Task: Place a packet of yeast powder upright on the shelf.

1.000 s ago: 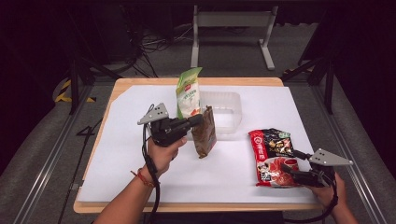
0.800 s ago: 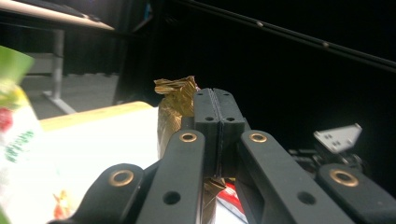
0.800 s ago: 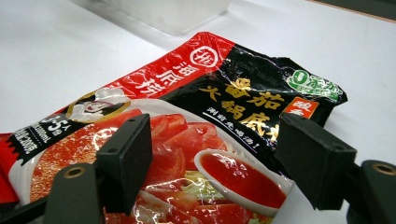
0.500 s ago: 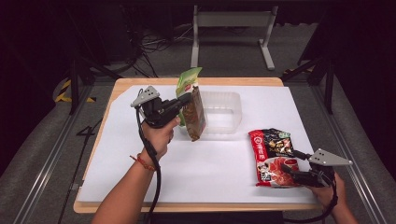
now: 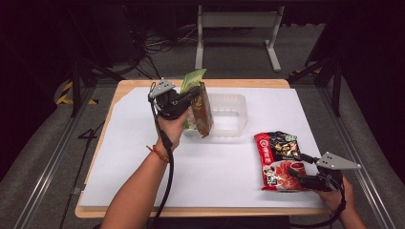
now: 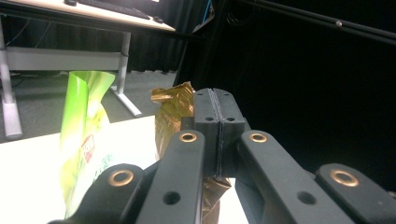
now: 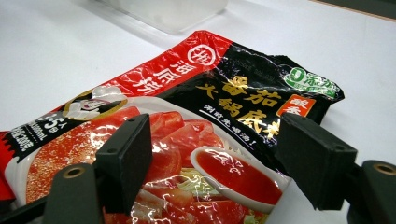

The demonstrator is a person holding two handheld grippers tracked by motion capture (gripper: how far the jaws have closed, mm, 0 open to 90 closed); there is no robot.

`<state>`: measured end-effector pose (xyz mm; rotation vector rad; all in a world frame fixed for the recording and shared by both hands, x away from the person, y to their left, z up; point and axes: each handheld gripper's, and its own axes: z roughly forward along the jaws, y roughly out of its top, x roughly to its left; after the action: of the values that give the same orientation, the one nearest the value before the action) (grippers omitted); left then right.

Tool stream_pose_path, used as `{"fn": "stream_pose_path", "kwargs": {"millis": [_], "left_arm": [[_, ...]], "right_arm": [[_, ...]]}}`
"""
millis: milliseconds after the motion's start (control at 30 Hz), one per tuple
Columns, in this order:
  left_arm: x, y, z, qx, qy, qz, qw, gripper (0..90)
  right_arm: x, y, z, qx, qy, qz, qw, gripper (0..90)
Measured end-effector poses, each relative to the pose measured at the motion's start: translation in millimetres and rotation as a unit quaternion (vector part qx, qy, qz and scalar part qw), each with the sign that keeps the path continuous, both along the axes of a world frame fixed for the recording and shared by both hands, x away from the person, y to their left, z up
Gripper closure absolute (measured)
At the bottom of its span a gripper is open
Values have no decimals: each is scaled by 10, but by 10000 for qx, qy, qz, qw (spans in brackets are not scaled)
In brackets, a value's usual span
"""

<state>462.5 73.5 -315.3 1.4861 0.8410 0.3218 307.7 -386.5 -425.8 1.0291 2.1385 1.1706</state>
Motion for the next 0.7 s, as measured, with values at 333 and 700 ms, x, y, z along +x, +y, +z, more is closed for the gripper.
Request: {"fn": "stream_pose_path", "kwargs": {"millis": [333, 700], "left_arm": [[266, -283, 78, 379, -165, 366, 9985, 900], [408, -393, -146, 369, 1, 387, 9986, 899]], "right_arm": [[4, 0, -10, -9, 13, -4, 10000, 272], [-1, -21, -10, 0, 8, -22, 10000, 273]]}}
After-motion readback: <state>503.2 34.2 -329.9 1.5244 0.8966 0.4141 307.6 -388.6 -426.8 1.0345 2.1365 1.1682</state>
